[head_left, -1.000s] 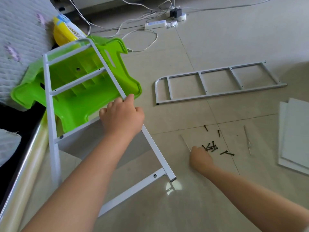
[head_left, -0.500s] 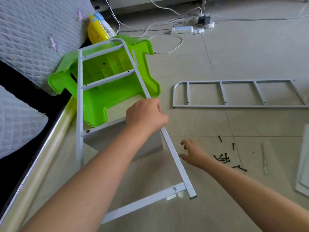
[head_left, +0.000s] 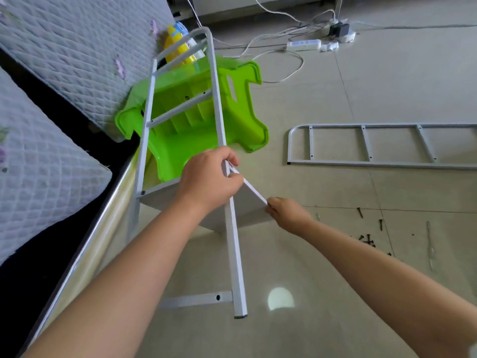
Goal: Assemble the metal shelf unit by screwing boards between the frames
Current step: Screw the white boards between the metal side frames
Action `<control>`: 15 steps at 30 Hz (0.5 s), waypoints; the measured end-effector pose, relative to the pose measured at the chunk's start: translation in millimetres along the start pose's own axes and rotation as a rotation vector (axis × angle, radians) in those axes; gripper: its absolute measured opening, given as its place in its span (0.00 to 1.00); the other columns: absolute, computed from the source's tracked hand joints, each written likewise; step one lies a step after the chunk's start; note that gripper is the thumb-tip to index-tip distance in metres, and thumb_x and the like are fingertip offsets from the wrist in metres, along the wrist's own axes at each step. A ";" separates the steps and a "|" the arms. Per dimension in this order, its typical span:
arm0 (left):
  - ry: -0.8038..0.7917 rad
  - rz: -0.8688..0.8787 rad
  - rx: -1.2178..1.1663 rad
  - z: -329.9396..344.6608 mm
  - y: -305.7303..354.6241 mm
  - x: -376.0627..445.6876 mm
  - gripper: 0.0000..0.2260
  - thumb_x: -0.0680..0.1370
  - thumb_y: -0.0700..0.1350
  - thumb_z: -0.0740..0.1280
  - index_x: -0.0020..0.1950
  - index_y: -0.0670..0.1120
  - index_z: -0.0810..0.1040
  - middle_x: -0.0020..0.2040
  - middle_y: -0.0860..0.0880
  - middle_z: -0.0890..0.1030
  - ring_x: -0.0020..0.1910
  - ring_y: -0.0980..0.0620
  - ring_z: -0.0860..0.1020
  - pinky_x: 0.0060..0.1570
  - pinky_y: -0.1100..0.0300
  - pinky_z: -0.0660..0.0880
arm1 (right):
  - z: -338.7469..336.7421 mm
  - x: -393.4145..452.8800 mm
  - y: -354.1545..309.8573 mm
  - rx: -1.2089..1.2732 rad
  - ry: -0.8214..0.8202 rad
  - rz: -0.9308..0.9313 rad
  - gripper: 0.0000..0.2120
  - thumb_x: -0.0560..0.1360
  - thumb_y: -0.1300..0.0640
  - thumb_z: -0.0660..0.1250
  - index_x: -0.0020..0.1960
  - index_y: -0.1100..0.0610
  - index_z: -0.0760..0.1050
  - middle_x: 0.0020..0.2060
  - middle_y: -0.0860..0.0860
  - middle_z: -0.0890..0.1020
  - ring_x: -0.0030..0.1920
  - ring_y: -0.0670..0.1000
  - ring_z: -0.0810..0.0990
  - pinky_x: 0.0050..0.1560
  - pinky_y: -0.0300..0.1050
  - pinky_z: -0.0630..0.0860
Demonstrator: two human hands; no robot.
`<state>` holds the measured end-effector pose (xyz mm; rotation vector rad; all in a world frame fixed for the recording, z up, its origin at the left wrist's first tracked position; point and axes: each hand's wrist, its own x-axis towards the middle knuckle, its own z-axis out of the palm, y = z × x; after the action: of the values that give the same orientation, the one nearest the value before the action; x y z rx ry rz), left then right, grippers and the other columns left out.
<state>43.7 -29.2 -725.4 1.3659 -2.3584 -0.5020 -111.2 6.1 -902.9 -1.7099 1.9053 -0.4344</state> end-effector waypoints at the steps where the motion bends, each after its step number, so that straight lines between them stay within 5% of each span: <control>1: 0.002 0.000 -0.021 -7.5 -5.4 -0.1 0.10 0.63 0.48 0.61 0.42 0.49 0.76 0.28 0.55 0.66 0.31 0.51 0.67 0.34 0.60 0.61 | -8.4 0.8 -0.9 -0.005 0.041 -0.003 0.12 0.80 0.57 0.55 0.50 0.65 0.72 0.49 0.63 0.76 0.50 0.61 0.76 0.45 0.49 0.68; 7: 0.037 -0.031 -0.148 -27.7 -39.9 -8.6 0.09 0.70 0.36 0.65 0.47 0.48 0.74 0.30 0.53 0.67 0.29 0.56 0.66 0.29 0.71 0.63 | -74.5 -0.4 2.9 -0.260 0.367 -0.112 0.12 0.79 0.57 0.58 0.51 0.64 0.75 0.48 0.60 0.80 0.49 0.63 0.77 0.46 0.51 0.71; 11: 0.103 -0.071 -0.257 -15.8 -53.0 -7.0 0.12 0.72 0.33 0.63 0.50 0.47 0.73 0.42 0.47 0.74 0.41 0.48 0.72 0.35 0.61 0.64 | -115.7 -13.4 -1.5 -0.534 0.582 -0.251 0.14 0.74 0.55 0.58 0.39 0.62 0.77 0.34 0.56 0.81 0.36 0.60 0.80 0.47 0.55 0.75; 15: 0.200 -0.104 -0.224 8.3 -70.8 0.3 0.13 0.73 0.31 0.64 0.57 0.38 0.75 0.55 0.42 0.77 0.54 0.45 0.74 0.46 0.64 0.63 | -150.2 -25.9 -15.6 -0.796 0.760 -0.405 0.12 0.71 0.55 0.57 0.37 0.58 0.77 0.32 0.49 0.81 0.36 0.56 0.80 0.60 0.56 0.64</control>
<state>92.2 -61.5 -766.3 1.3702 -2.0140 -0.6086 -185.1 12.3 -768.9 -2.7740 2.4517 -0.5789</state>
